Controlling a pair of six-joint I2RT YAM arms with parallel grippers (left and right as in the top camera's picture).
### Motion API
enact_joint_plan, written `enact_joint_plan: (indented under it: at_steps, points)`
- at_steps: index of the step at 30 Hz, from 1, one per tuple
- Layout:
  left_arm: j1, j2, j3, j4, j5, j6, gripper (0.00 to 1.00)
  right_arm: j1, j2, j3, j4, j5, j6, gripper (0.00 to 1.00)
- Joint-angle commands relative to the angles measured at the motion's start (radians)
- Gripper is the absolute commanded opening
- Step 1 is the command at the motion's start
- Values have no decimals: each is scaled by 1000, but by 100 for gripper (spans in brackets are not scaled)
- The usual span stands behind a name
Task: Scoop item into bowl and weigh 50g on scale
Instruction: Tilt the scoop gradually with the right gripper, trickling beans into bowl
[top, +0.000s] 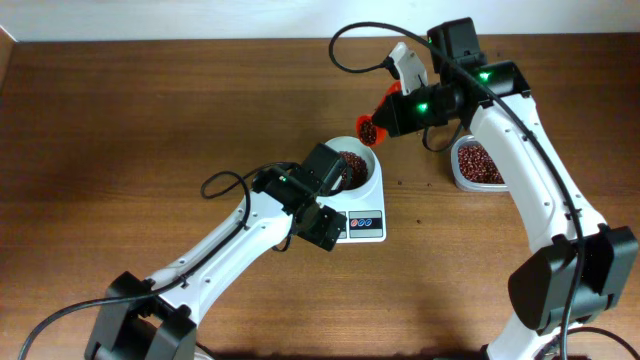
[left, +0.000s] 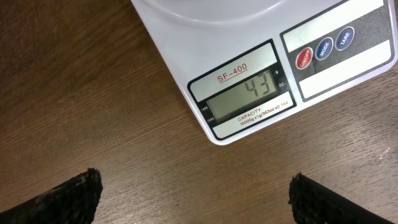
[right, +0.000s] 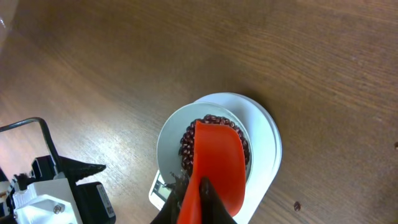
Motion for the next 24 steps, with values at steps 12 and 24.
enact_joint_plan:
  at_steps: [12,24]
  points:
    - [6,5,-9,2,-13,13,99,2,-30,24,10,6,-6,4]
    - [6,5,-9,2,-16,13,99,2,-30,24,0,-95,-85,4]
